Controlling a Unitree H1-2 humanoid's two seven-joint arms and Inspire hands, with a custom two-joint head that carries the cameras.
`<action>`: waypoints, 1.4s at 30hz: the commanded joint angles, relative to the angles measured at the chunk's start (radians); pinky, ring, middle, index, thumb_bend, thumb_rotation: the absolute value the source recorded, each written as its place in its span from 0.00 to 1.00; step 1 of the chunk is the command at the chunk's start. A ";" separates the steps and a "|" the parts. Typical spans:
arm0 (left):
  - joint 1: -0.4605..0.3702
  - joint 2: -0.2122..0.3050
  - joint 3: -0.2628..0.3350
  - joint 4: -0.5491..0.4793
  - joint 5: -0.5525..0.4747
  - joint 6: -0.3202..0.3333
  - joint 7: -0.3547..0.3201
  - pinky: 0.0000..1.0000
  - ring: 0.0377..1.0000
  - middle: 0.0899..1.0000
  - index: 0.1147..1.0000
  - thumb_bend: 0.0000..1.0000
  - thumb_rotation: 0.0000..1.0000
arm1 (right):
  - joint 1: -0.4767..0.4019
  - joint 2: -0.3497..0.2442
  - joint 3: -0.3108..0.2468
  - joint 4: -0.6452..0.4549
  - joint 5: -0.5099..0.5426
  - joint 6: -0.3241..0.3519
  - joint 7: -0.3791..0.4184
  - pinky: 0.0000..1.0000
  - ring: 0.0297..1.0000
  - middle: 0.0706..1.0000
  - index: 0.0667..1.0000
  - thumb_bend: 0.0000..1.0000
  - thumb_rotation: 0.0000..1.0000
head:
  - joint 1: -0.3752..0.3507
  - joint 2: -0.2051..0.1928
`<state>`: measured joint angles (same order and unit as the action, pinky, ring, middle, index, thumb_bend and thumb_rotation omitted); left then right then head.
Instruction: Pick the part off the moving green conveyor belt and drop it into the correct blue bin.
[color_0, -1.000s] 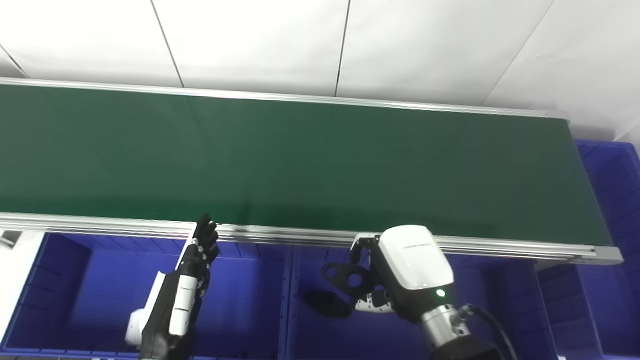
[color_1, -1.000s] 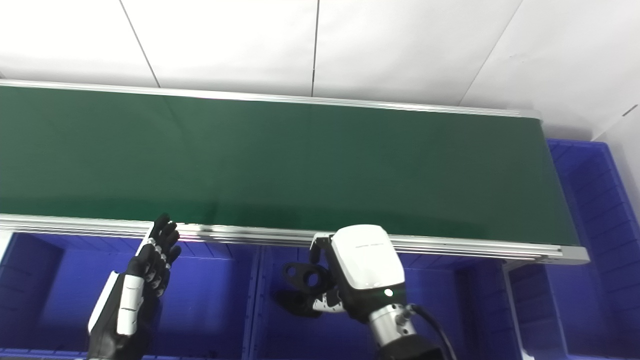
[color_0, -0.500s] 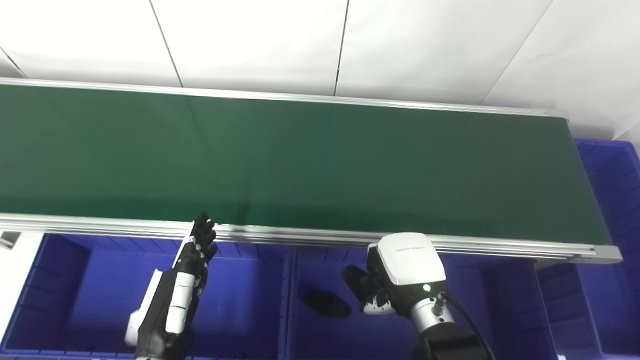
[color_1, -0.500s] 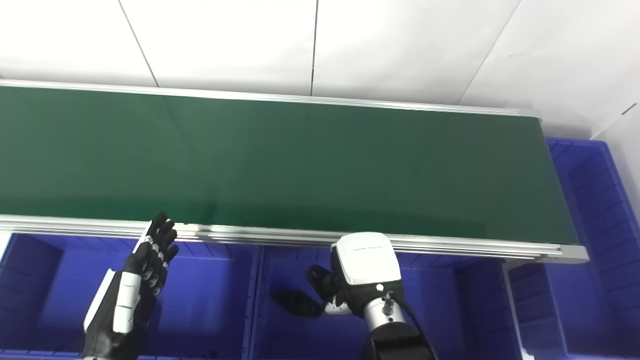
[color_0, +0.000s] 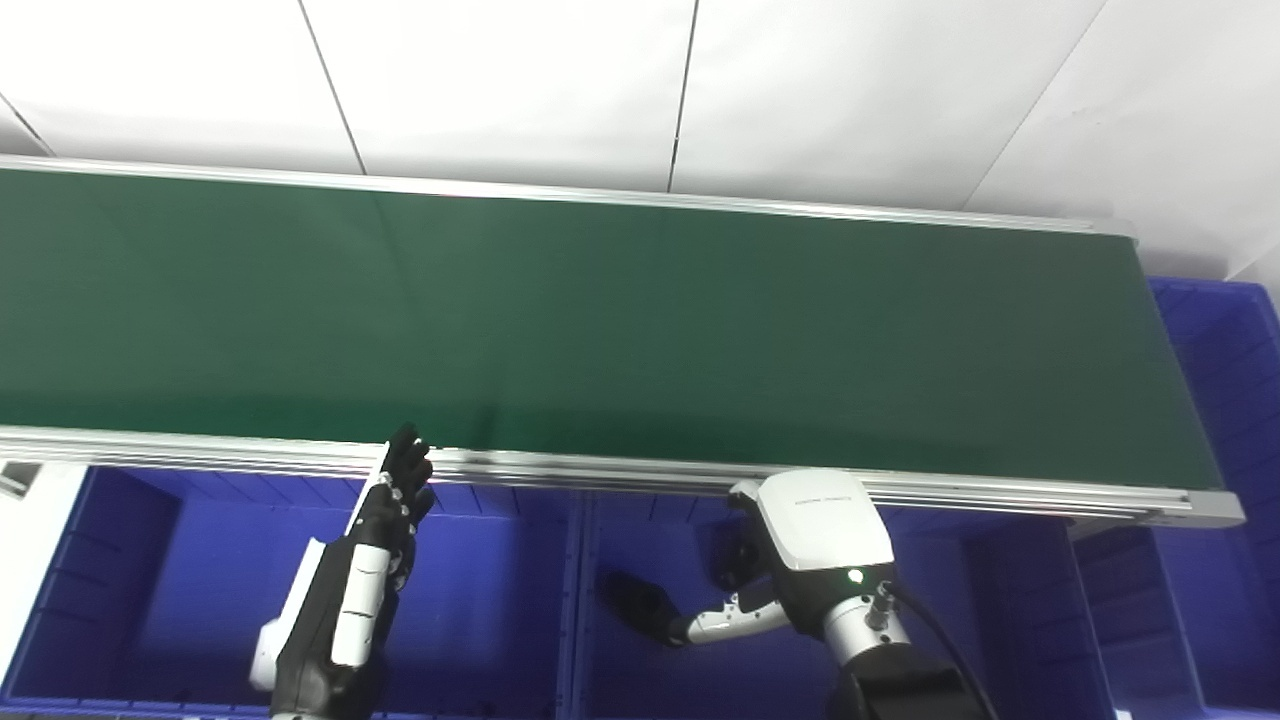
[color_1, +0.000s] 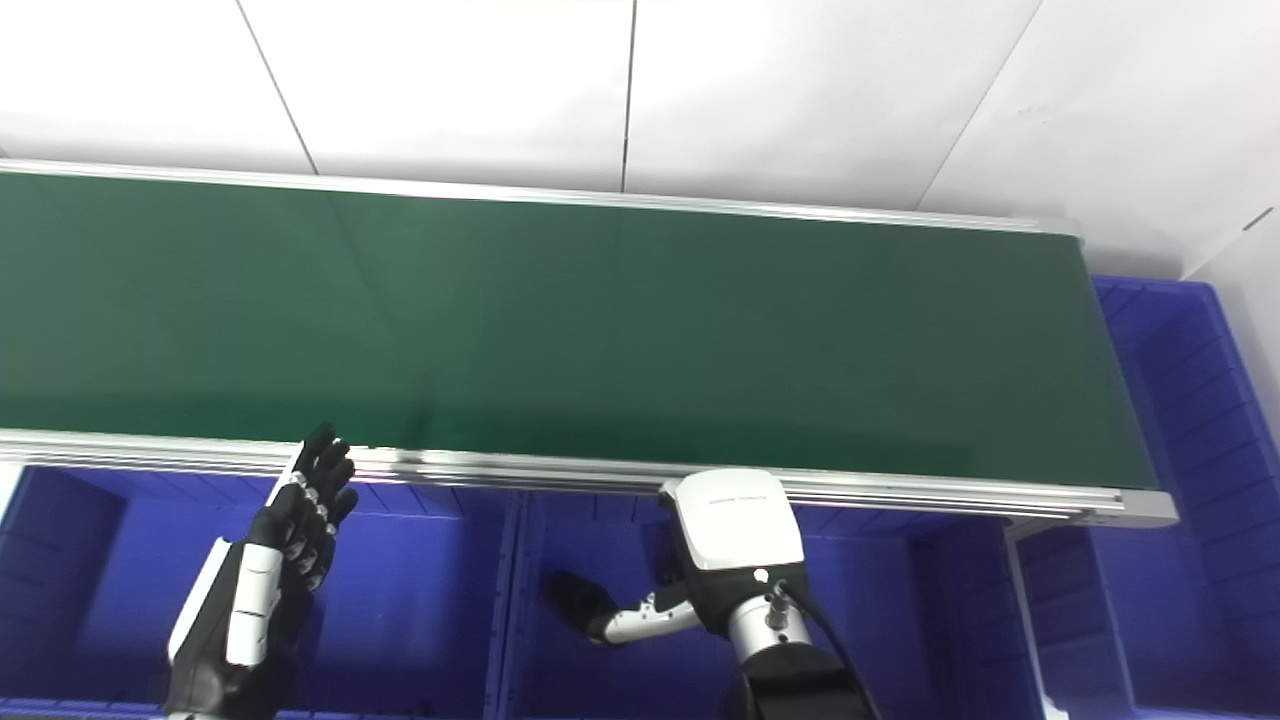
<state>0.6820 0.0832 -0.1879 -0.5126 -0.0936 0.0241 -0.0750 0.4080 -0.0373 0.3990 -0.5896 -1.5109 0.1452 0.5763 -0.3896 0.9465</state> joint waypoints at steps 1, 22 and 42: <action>0.007 0.004 0.002 -0.039 -0.003 -0.013 -0.010 1.00 1.00 1.00 1.00 0.61 0.98 | 0.031 0.019 -0.016 -0.090 0.180 -0.025 -0.068 0.49 0.60 0.70 0.72 0.95 0.85 | 0.000 -0.002; -0.033 0.022 0.063 -0.009 -0.042 -0.067 -0.026 1.00 1.00 1.00 1.00 0.73 0.95 | 0.330 0.273 -0.055 0.146 1.267 -0.390 -0.593 0.86 0.89 0.91 0.93 0.80 1.00 | -0.142 0.009; -0.015 -0.020 0.064 0.013 0.001 -0.120 -0.023 1.00 1.00 1.00 1.00 0.78 0.93 | 0.302 0.222 -0.022 0.172 1.242 -0.399 -0.740 0.92 0.92 0.96 0.98 0.83 0.99 | -0.030 0.000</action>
<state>0.6502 0.0714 -0.1164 -0.4755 -0.1094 -0.0427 -0.0962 0.7125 0.0864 0.2963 -0.4203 -0.2639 -0.2143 -0.1535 -0.4204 0.9465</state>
